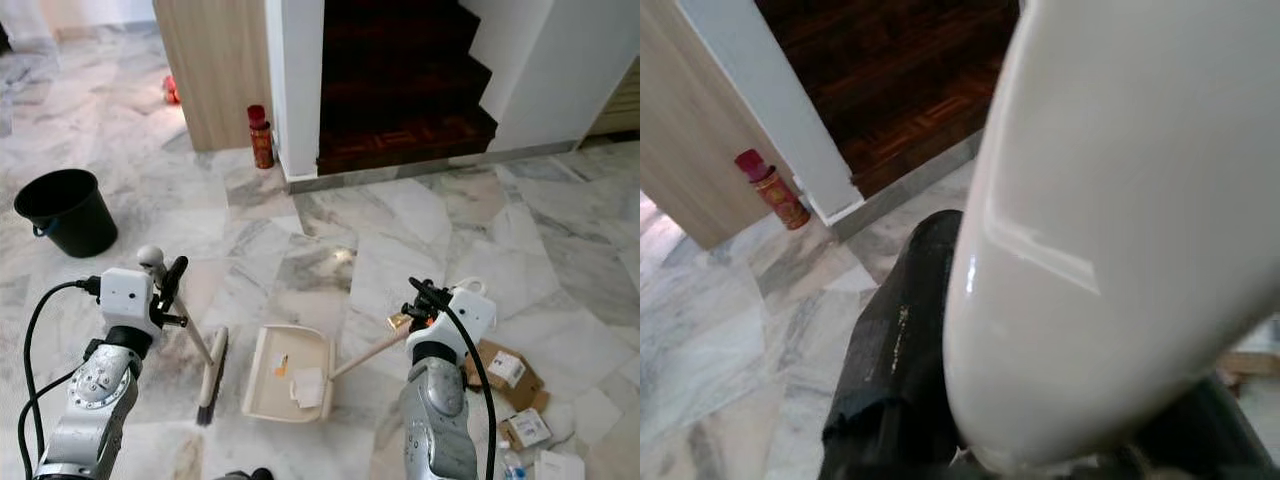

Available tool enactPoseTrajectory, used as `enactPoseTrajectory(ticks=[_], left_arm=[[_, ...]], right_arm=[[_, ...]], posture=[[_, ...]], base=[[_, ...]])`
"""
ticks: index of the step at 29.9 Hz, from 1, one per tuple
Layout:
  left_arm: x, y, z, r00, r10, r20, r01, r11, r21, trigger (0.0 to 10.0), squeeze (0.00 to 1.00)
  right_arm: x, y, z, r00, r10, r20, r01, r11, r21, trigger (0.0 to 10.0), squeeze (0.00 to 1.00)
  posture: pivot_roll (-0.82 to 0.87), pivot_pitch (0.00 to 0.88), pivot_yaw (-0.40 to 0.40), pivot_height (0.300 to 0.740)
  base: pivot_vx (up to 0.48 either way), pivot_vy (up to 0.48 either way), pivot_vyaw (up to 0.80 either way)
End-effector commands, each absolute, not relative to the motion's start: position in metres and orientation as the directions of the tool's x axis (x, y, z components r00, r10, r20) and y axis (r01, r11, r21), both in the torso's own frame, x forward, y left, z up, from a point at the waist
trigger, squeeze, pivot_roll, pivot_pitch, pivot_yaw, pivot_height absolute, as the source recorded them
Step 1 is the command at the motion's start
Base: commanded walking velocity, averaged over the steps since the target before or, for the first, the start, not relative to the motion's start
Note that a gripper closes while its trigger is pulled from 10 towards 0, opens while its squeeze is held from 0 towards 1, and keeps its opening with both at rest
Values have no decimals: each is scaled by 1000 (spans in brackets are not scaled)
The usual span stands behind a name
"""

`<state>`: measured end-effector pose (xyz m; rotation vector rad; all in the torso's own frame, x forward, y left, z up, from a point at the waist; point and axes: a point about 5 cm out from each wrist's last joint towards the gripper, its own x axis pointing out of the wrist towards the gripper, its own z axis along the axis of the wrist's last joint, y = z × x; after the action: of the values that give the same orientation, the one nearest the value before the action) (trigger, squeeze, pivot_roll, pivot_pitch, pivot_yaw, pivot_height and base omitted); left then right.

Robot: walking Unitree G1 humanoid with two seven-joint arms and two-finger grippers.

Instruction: Sweep floor

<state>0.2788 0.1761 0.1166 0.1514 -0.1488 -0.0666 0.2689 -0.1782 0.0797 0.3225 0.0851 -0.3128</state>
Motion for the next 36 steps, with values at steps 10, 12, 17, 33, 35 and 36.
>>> enactPoseTrajectory(ticks=[10,12,17,33,35,36], left_arm=[[280,178,128,980,-69,187,38,986,162,10000,0],[280,178,128,980,-68,186,38,986,162,10000,0],[280,178,128,981,-66,185,36,986,162,10000,0],[280,179,128,981,-62,182,32,986,164,10000,0],[280,179,128,982,-61,180,31,986,165,10000,0],[280,179,128,982,-61,180,31,986,165,10000,0]], right_arm=[[273,-172,89,958,-269,-101,288,901,324,10000,0],[273,-173,89,958,-268,-102,286,901,324,10000,0],[274,-172,89,959,-264,-102,283,902,326,10000,0],[274,-171,89,962,-253,-100,272,904,330,10000,0],[275,-170,89,963,-250,-100,269,904,332,10000,0],[275,-170,89,963,-249,-100,269,904,332,10000,0]], posture=[[-17,90,-5,740],[-17,90,-7,740],[-17,90,-7,740],[-16,91,-8,740],[-14,88,-8,740],[-13,87,-8,740]], base=[[0,401,0],[0,394,0],[0,396,0],[0,394,0],[0,396,0],[0,398,0]])
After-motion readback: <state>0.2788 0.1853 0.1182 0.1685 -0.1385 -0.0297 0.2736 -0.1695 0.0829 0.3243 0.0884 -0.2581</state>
